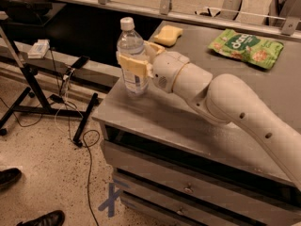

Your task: Place blue plastic bottle upright

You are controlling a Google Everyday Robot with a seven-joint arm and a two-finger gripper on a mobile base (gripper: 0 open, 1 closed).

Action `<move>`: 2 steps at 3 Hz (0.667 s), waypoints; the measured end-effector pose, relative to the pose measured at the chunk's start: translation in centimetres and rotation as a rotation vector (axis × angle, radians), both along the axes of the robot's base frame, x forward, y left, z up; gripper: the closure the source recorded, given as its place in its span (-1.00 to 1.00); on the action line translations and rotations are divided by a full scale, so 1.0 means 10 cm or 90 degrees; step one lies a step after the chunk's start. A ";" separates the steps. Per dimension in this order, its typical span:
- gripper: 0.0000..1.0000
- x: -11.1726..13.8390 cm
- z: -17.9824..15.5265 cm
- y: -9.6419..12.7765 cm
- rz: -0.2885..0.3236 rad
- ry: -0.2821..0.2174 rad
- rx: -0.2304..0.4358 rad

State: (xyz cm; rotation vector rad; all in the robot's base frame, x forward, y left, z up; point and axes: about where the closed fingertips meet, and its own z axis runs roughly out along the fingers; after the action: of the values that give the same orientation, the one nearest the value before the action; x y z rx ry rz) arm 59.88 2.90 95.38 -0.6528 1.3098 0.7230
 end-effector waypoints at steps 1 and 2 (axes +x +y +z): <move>1.00 -0.02 -0.03 0.00 -0.003 0.001 0.005; 0.66 -0.04 -0.07 0.00 -0.003 0.009 0.008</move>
Offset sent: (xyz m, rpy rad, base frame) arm -0.0053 -0.0052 -0.0128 0.0180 0.0320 -0.0116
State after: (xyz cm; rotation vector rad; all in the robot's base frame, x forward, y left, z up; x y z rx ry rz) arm 59.47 2.86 94.69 -0.6355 1.3188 0.7321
